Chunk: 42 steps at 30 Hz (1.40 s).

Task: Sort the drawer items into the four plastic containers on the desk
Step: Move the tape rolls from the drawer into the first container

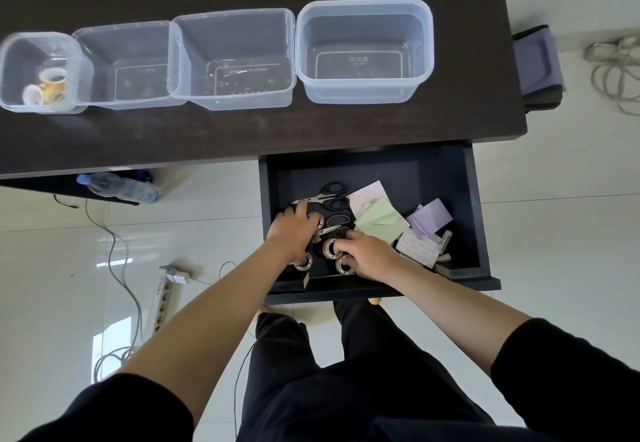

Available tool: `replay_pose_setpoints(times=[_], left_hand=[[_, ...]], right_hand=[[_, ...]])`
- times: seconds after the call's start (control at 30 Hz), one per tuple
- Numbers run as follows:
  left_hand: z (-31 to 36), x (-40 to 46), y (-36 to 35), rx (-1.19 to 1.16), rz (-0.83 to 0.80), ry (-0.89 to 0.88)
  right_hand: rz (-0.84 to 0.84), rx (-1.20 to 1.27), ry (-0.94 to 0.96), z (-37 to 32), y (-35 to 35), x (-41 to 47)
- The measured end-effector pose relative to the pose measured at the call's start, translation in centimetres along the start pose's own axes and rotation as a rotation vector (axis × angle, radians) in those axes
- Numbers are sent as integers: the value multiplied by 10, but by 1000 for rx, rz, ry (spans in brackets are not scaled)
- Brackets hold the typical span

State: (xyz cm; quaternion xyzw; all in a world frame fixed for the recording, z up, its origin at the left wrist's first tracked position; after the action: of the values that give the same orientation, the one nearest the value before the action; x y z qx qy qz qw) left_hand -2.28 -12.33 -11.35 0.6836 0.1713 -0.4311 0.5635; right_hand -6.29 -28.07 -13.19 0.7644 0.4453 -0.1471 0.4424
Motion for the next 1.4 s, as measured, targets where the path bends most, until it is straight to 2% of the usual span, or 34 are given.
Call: replay_pose_setpoints(times=[0.3,0.4,0.53,0.83,1.1,1.27,1.4], left_hand=[[-5,1,10,-312,168,-65],[-5,-2,7,-250,110,-128],[-3,-5,3,-48,-28,-197],[4,-4,1,145,-33,-203],[-2,-15,5,-185,118,-189],[-14,-37,18,-341,276,-182],[-41,-61,35,-433,415,-168]], right_hand=[[55,26,-25,5,5,-7],[60,24,-25,6,6,-8],[53,22,-31,4,5,-7],[73,27,-42,3,9,-11],[175,74,-63,-3,15,-28],[300,146,-108,-19,28,-35],[401,137,-74,-49,51,-28]])
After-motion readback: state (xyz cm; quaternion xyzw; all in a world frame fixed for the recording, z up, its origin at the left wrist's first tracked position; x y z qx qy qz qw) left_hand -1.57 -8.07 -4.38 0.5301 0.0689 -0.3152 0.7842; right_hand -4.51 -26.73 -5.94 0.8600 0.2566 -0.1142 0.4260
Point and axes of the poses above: each hand's wrist, its own x-axis towards the middle knuckle, its own y-axis out of the back of the hand, z = x × y, the point moved 3 cm from there along x, towards the middle knuckle, and after that the axes turned 7 degrees about -z, right-handed, at the moved point
